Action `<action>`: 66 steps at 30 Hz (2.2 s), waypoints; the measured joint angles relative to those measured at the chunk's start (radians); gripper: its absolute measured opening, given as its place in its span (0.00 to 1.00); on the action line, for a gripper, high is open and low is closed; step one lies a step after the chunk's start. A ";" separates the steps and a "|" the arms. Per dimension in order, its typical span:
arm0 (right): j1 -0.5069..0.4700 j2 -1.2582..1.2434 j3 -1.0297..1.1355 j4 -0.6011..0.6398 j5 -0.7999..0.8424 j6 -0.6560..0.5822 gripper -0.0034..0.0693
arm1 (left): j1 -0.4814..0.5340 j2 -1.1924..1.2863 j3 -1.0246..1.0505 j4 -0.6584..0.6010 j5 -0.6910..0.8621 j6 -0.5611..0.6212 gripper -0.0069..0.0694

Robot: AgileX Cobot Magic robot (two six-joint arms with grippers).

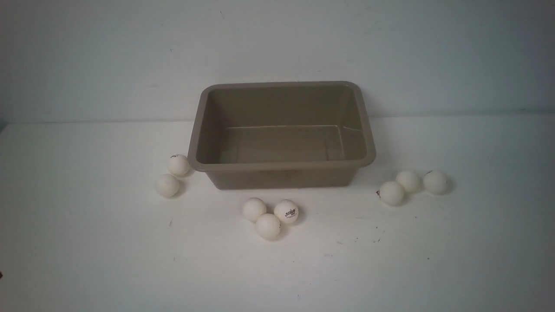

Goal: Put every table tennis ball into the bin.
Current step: Use the right arm to clamp the table tennis ball closest to it

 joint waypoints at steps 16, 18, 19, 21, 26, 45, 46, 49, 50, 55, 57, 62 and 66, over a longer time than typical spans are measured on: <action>0.019 0.737 -0.561 -0.816 0.395 0.561 0.03 | 0.000 0.718 -0.421 0.259 0.413 0.146 0.09; 0.039 0.793 -0.600 -0.835 0.413 0.556 0.03 | 0.000 0.770 -0.421 0.256 0.400 0.150 0.09; 0.043 0.805 -0.613 -0.843 0.418 0.549 0.03 | 0.000 0.786 -0.421 0.253 0.392 0.153 0.09; 0.083 0.897 -0.678 -0.867 0.450 0.471 0.03 | 0.000 0.853 -0.423 0.233 0.372 0.206 0.09; 0.137 1.021 -0.772 -0.879 0.503 0.185 0.03 | 0.000 0.907 -0.423 0.150 0.349 0.355 0.09; 0.140 1.344 -1.024 -0.958 0.506 0.234 0.64 | 0.000 0.930 -0.423 0.084 0.305 0.455 0.09; 0.140 1.350 -1.024 -0.971 0.508 0.237 0.71 | 0.000 0.930 -0.423 0.084 0.305 0.455 0.09; 0.140 1.366 -1.024 -0.998 0.511 0.258 0.86 | 0.000 0.930 -0.423 0.084 0.305 0.455 0.09; 0.140 1.375 -1.024 -0.999 0.512 0.267 0.90 | 0.000 0.930 -0.423 0.084 0.305 0.455 0.09; 0.140 1.404 -1.024 -0.985 0.520 0.278 0.94 | 0.000 0.930 -0.423 0.084 0.305 0.455 0.09; 0.140 1.414 -1.025 -0.970 0.525 0.274 0.94 | 0.000 0.930 -0.423 0.084 0.305 0.455 0.09; 0.140 1.445 -1.025 -0.939 0.538 0.252 0.92 | 0.000 0.930 -0.423 0.084 0.305 0.455 0.09; 0.140 1.467 -1.025 -0.927 0.538 0.242 0.90 | 0.000 0.930 -0.423 0.084 0.305 0.455 0.09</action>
